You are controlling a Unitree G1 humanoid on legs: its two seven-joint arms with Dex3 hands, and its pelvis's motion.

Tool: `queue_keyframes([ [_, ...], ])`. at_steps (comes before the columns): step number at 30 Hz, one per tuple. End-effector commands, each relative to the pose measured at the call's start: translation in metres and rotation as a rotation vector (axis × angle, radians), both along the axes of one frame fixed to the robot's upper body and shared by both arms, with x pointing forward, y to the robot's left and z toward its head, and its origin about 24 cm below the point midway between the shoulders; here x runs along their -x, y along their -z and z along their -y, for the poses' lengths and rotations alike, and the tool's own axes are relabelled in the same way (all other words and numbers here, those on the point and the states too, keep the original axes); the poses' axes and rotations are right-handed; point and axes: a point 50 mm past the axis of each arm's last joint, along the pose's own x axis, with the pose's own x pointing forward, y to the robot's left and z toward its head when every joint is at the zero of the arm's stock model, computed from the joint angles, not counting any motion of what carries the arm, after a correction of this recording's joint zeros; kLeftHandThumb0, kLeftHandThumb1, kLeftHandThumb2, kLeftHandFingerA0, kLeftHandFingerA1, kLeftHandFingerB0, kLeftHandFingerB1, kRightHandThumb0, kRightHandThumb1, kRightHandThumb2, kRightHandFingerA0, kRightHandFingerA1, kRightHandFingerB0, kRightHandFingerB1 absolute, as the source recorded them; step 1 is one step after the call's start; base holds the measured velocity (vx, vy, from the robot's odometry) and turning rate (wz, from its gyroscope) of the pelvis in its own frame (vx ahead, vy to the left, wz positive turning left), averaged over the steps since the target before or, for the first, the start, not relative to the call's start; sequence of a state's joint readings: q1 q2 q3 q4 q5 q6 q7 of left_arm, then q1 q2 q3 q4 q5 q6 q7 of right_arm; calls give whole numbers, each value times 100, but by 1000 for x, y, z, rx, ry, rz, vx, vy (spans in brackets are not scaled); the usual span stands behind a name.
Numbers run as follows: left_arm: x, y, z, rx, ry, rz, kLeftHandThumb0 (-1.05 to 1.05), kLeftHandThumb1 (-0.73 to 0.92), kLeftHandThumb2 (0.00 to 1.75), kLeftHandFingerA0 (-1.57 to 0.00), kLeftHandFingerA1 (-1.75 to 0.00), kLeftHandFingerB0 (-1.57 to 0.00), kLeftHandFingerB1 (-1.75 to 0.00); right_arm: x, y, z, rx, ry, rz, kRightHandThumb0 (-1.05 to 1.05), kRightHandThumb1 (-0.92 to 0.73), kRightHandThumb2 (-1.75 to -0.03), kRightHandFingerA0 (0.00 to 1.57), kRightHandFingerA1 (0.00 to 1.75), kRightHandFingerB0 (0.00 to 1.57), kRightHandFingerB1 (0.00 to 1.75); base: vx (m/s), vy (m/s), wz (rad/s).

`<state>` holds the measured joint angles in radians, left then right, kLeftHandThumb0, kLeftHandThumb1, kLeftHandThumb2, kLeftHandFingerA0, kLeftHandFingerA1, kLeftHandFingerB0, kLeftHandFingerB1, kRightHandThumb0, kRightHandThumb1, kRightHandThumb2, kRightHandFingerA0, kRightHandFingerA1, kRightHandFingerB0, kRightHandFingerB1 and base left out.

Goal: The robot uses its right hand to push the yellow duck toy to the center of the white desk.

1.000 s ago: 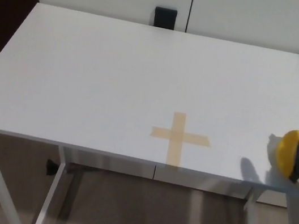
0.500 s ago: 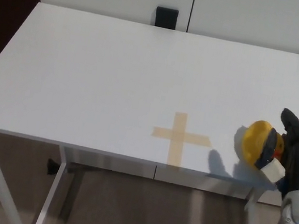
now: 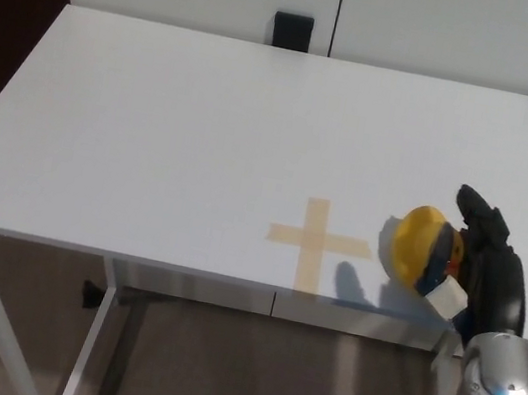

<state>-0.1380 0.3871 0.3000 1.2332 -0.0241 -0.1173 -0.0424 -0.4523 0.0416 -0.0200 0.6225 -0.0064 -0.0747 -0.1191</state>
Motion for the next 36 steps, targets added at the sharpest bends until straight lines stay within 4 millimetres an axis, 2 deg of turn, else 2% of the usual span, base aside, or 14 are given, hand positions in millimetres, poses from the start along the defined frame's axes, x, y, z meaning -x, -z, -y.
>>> queue_keyframes([
  [1, -4, -4, -2, -17, 19, 46, -15, 65, 74, -85, -68, -78, -65, 5, 10, -17, 46, -87, -51, -84, -92, -69, 6, 46, 11, 36, 0, 0, 0],
  [2, -4, -4, -1, -21, 15, 45, -14, 64, 75, -85, -68, -79, -65, 5, 9, -23, 54, -110, -50, -38, -46, -109, 1, 53, 0, 50, 0, 0, 0],
  [4, -4, -4, -1, -25, 15, 44, -14, 64, 75, -85, -68, -79, -65, 5, 9, -25, 56, -122, -49, -38, -46, -109, 1, 53, 0, 50, 0, 0, 0],
  [5, -4, -5, -2, -25, 12, 44, -14, 63, 75, -85, -68, -79, -65, 5, 9, -27, 54, -126, -50, -87, -92, -70, 9, 47, 15, 39, 0, 0, 0],
  [13, -5, -5, -2, -29, 21, 49, -14, 62, 78, -88, -69, -81, -65, 8, 12, -38, 72, -161, -56, -91, -92, -73, 9, 52, 14, 42, 0, 0, 0],
  [14, -6, -5, -2, -29, 21, 49, -12, 61, 81, -89, -71, -83, -68, 9, 13, -41, 75, -171, -58, -38, -44, -110, 2, 53, 0, 51, 0, 0, 0],
  [16, -6, -5, -2, -28, 21, 50, -12, 61, 81, -89, -71, -83, -68, 10, 13, -43, 77, -178, -59, -38, -44, -110, 2, 53, 0, 51, 0, 0, 0],
  [17, -6, -6, -2, -28, 20, 48, -13, 62, 79, -90, -71, -82, -67, 10, 13, -46, 77, -183, -58, -88, -76, -118, 2, 51, 10, 51, 0, 0, 0],
  [19, -6, -6, -2, -29, 23, 47, -13, 61, 79, -89, -71, -81, -68, 11, 13, -50, 78, -189, -53, -91, -80, -119, 1, 44, 8, 37, 0, 0, 0],
  [25, -8, -6, -1, -29, 34, 49, -12, 62, 81, -92, -73, -84, -67, 9, 10, -57, 72, -184, -41, -86, -77, -119, 0, 39, 7, 36, 0, 0, 0],
  [26, -9, -6, 0, -29, 36, 46, -14, 64, 76, -90, -69, -81, -65, 9, 9, -59, 69, -183, -42, -95, -82, -120, 0, 15, 7, 32, 0, 0, 0],
  [31, -11, -5, 2, -34, 43, 41, -15, 65, 70, -87, -66, -83, -66, 7, 7, -64, 62, -179, -46, -99, -86, -123, 0, 17, 6, 14, 0, 0, 0],
  [35, -12, -5, 4, -46, 48, 40, -14, 65, 68, -86, -64, -86, -66, 6, 6, -67, 59, -175, -41, -94, -83, -122, 0, 20, 0, 14, 0, 0, 0],
  [36, -13, -4, 4, -47, 46, 40, -15, 66, 64, -89, -65, -85, -66, 6, 5, -68, 65, -170, -35, -97, -85, -122, 0, 18, 10, 6, 0, 0, 0],
])
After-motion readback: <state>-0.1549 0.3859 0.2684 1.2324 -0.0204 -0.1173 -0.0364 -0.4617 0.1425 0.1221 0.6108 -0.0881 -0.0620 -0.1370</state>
